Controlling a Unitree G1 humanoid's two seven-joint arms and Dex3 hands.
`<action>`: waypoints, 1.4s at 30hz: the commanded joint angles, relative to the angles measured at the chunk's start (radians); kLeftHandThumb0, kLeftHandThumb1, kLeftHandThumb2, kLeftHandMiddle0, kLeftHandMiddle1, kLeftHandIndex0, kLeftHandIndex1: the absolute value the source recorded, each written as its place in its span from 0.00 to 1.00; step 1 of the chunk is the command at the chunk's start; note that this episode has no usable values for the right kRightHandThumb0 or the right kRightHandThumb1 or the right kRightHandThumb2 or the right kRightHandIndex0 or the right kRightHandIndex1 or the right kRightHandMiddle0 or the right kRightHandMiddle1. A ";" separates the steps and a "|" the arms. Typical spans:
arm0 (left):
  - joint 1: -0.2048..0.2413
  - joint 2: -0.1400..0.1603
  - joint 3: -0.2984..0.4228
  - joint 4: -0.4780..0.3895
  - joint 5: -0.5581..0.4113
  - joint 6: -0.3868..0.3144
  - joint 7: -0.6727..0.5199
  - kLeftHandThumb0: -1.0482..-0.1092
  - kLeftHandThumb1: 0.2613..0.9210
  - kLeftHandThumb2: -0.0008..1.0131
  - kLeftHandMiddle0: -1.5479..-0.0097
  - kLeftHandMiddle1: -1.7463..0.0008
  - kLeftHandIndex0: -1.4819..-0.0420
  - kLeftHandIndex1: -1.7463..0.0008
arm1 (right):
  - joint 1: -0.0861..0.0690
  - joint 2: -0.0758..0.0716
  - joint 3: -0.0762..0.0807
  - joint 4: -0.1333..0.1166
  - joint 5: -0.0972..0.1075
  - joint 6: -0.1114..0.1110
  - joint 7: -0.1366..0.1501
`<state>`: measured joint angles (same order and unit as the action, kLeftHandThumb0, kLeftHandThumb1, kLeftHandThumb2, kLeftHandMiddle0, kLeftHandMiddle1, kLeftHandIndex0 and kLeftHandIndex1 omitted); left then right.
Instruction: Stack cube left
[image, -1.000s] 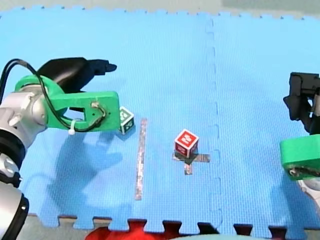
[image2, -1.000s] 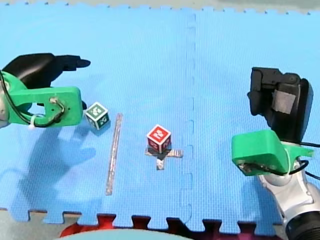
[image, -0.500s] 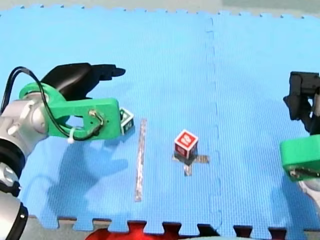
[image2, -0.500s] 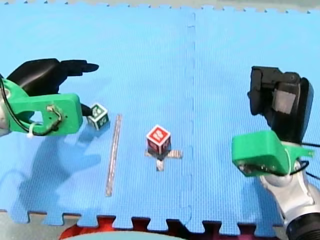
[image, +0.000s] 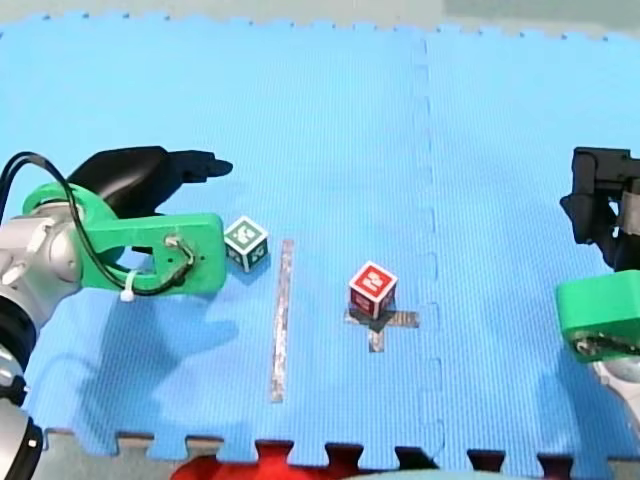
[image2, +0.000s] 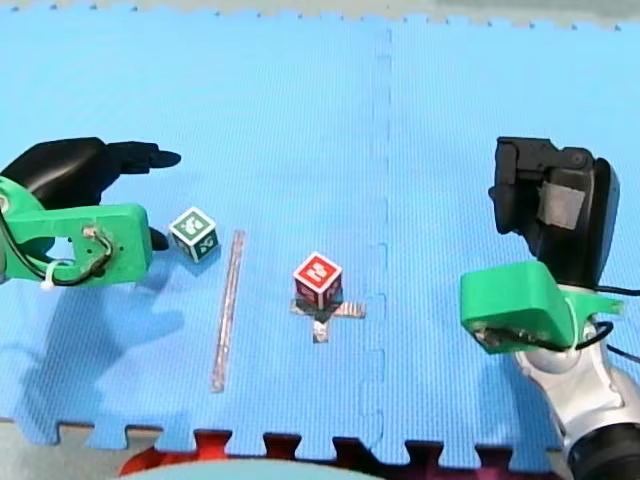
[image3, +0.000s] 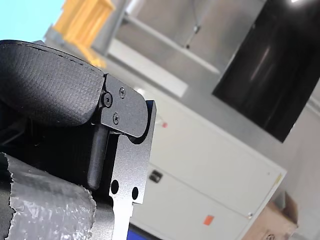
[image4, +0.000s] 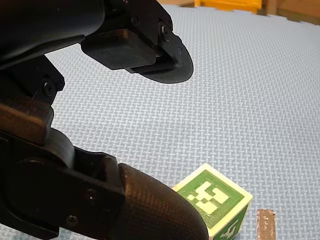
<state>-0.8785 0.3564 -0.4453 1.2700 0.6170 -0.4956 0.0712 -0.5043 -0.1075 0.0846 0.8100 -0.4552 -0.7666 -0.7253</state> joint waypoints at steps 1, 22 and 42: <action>0.001 0.002 -0.009 0.001 0.008 0.004 0.007 0.00 1.00 0.01 0.42 0.00 0.71 1.00 | 0.004 -0.002 -0.004 -0.008 0.007 -0.002 0.001; -0.014 -0.031 -0.039 0.019 0.037 0.099 0.012 0.00 1.00 0.01 0.39 0.00 0.73 1.00 | 0.034 -0.005 -0.006 -0.053 -0.015 0.018 -0.012; -0.004 -0.063 -0.013 0.039 0.002 0.102 -0.012 0.00 0.99 0.01 0.37 0.00 0.70 0.99 | 0.072 -0.007 -0.005 -0.124 -0.040 0.055 -0.022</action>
<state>-0.8840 0.2944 -0.4626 1.3065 0.6229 -0.3959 0.0638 -0.4380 -0.1124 0.0811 0.6947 -0.4966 -0.7185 -0.7434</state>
